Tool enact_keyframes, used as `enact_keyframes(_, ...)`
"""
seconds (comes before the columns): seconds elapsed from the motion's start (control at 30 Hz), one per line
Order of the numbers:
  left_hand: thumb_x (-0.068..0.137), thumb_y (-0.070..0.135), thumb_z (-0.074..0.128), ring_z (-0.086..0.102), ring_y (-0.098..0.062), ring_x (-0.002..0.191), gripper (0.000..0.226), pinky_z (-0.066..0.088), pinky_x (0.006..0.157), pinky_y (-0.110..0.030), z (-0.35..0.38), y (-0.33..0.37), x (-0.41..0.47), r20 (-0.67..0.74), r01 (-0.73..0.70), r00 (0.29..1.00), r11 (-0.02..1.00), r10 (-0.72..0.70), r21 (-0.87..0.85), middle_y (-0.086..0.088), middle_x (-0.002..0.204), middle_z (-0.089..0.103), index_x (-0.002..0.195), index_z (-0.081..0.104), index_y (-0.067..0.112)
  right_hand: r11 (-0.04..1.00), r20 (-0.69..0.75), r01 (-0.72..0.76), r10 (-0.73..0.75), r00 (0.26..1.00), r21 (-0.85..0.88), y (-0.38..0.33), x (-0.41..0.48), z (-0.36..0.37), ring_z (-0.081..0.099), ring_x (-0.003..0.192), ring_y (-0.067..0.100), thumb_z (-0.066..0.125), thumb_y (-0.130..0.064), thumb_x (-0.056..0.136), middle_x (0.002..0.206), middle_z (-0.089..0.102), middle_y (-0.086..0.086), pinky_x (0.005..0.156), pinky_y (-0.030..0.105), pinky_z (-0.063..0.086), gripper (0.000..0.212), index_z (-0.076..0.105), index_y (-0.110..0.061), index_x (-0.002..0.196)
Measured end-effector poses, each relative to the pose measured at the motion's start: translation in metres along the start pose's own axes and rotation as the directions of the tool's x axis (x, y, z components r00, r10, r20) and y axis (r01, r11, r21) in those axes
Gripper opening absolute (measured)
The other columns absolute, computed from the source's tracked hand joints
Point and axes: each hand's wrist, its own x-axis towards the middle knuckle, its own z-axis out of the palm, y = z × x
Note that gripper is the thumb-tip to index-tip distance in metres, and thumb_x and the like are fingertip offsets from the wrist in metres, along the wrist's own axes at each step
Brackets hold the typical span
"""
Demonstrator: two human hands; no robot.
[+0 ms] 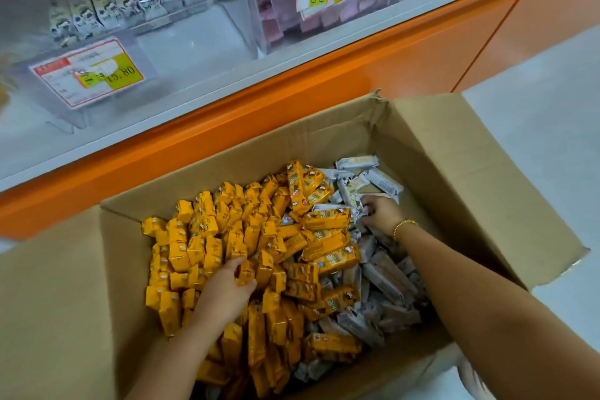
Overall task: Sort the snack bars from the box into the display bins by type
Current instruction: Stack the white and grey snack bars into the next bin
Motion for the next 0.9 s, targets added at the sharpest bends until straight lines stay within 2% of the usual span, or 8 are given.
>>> enact_keyframes(0.07,0.092,0.025,0.061,0.051,-0.023,0.122,0.058,0.045,0.094,-0.032,-0.001,-0.001,0.001,0.024,-0.005,1.0,1.0,0.005,0.0,-0.009,0.144,0.044,0.144,0.036,0.02,0.999,-0.015,-0.028,0.027,1.0,-0.037,-0.001,0.002,0.003,0.059,0.097,0.025,0.073,-0.017,0.078,0.099,0.065,0.008,0.075,0.029,0.046,0.012,0.064,-0.02,0.086)
enact_keyframes(0.13,0.091,0.026,0.062,0.046,-0.026,0.129,0.06,0.042,0.103,-0.037,-0.003,-0.002,0.002,0.045,0.0,0.999,1.0,0.0,-0.006,-0.009,0.145,0.043,0.144,0.036,0.019,0.999,-0.029,-0.046,0.046,0.999,0.014,0.0,0.003,0.003,0.059,0.092,0.024,0.074,-0.015,0.077,0.09,0.062,0.004,0.072,0.027,0.043,0.017,0.059,-0.022,0.072)
enact_keyframes(0.17,0.09,0.026,0.063,0.045,-0.027,0.13,0.061,0.04,0.106,-0.039,-0.004,-0.003,0.002,0.057,0.006,0.998,1.0,-0.005,-0.012,-0.01,0.145,0.043,0.144,0.036,0.018,0.997,-0.022,-0.051,0.053,0.998,0.052,-0.001,0.002,0.002,0.06,0.097,0.024,0.075,-0.015,0.077,0.097,0.064,0.004,0.077,0.029,0.046,0.012,0.065,-0.02,0.081)
enact_keyframes(0.23,0.091,0.026,0.063,0.044,-0.026,0.131,0.062,0.039,0.107,-0.038,-0.005,-0.003,-0.001,0.078,0.013,0.997,1.0,-0.012,-0.016,-0.01,0.146,0.042,0.145,0.035,0.016,0.993,-0.012,-0.064,0.066,0.998,0.103,-0.002,0.002,-0.001,0.059,0.109,0.025,0.077,-0.014,0.077,0.118,0.063,0.007,0.091,0.03,0.046,0.039,0.066,-0.01,0.115)
enact_keyframes(0.3,0.091,0.025,0.062,0.044,-0.026,0.131,0.062,0.039,0.106,-0.037,-0.006,-0.004,-0.004,0.088,0.014,0.996,1.0,-0.013,-0.019,-0.01,0.146,0.042,0.145,0.035,0.014,0.987,-0.04,-0.073,0.08,0.996,0.142,-0.005,0.002,-0.003,0.058,0.113,0.026,0.078,-0.015,0.078,0.125,0.062,0.011,0.096,0.03,0.043,0.052,0.06,-0.007,0.126)
enact_keyframes(0.43,0.091,0.023,0.062,0.043,-0.026,0.132,0.061,0.037,0.106,-0.036,-0.004,-0.005,-0.008,0.08,0.02,0.997,0.999,-0.017,-0.04,-0.01,0.146,0.042,0.144,0.035,0.012,0.998,-0.055,-0.021,0.024,0.998,0.053,-0.018,0.006,0.001,0.06,0.11,0.031,0.077,-0.022,0.079,0.117,0.065,0.016,0.095,0.039,0.048,0.047,0.063,-0.004,0.12)
enact_keyframes(0.73,0.09,0.022,0.063,0.049,-0.019,0.124,0.043,0.044,0.101,-0.039,-0.035,0.02,-0.028,0.049,-0.099,0.993,0.992,0.103,-0.078,-0.004,0.136,0.052,0.131,0.051,0.017,0.987,-0.116,-0.077,0.06,0.991,-0.144,-0.042,-0.008,-0.061,0.064,0.097,0.024,0.077,-0.032,0.077,0.106,0.07,0.01,0.083,0.03,0.051,0.033,0.073,-0.015,0.105)
enact_keyframes(0.9,0.095,0.036,0.051,0.06,-0.007,0.101,0.013,0.048,0.094,-0.029,-0.103,0.071,-0.064,0.071,-0.291,0.951,0.949,0.301,-0.122,0.006,0.112,0.063,0.105,0.059,0.033,0.939,-0.107,0.243,-0.275,0.956,-0.241,-0.101,-0.064,-0.132,0.052,0.059,0.008,0.077,-0.031,0.077,0.074,0.063,-0.004,0.052,0.014,0.04,0.014,0.074,-0.021,0.087)
